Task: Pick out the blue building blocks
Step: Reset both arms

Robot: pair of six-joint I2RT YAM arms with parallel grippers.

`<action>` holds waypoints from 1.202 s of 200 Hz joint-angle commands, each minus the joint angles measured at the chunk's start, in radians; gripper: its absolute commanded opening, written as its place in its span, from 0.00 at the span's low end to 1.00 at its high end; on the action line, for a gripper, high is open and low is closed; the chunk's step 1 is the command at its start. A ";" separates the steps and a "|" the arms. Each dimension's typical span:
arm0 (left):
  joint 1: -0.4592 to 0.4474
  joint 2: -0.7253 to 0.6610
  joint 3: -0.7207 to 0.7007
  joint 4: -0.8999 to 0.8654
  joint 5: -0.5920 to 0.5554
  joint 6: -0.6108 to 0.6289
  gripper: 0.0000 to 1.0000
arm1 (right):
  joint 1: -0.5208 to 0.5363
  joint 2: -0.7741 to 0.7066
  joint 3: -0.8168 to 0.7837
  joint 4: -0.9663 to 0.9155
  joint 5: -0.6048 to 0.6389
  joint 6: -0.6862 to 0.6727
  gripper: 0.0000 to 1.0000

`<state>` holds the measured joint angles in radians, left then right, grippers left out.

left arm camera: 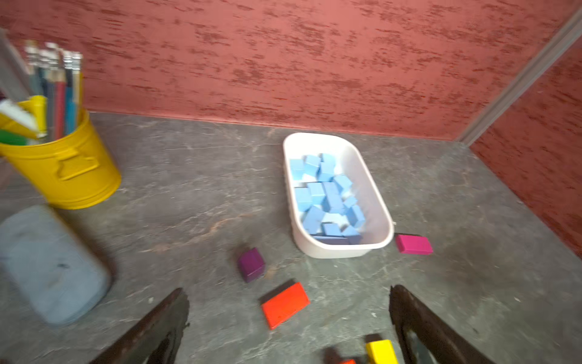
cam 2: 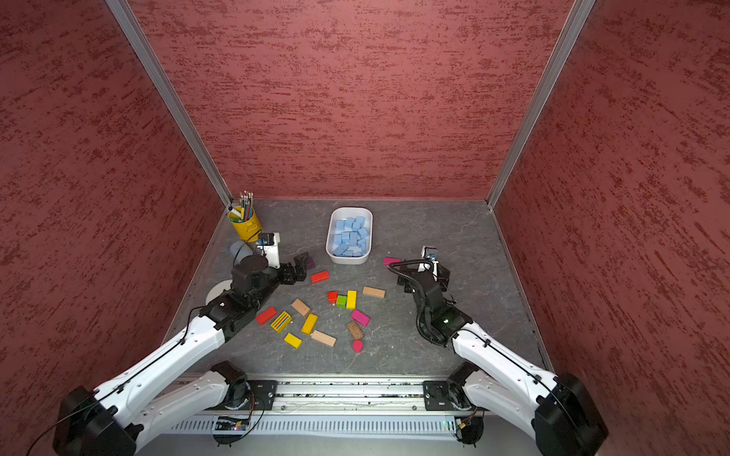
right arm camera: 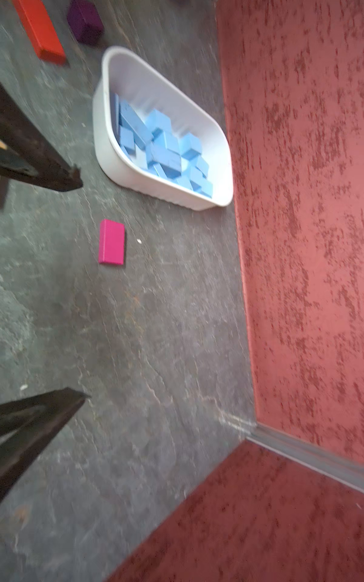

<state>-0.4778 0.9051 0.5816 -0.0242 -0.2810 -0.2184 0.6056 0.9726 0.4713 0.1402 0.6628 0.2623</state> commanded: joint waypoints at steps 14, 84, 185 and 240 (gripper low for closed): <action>0.125 -0.053 -0.138 0.200 -0.101 0.067 1.00 | -0.080 0.072 -0.046 0.292 0.124 -0.181 0.99; 0.425 0.040 -0.274 0.434 0.088 0.087 1.00 | -0.290 0.282 -0.180 0.738 -0.007 -0.318 0.98; 0.584 0.458 -0.289 0.903 0.336 0.133 1.00 | -0.542 0.514 -0.276 1.199 -0.372 -0.284 0.98; 0.539 0.629 -0.209 0.928 0.370 0.208 1.00 | -0.618 0.563 -0.260 1.188 -0.569 -0.256 0.99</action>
<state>0.0883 1.5265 0.2897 0.9276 0.0700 -0.0700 0.0010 1.5360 0.2008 1.3014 0.2008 -0.0147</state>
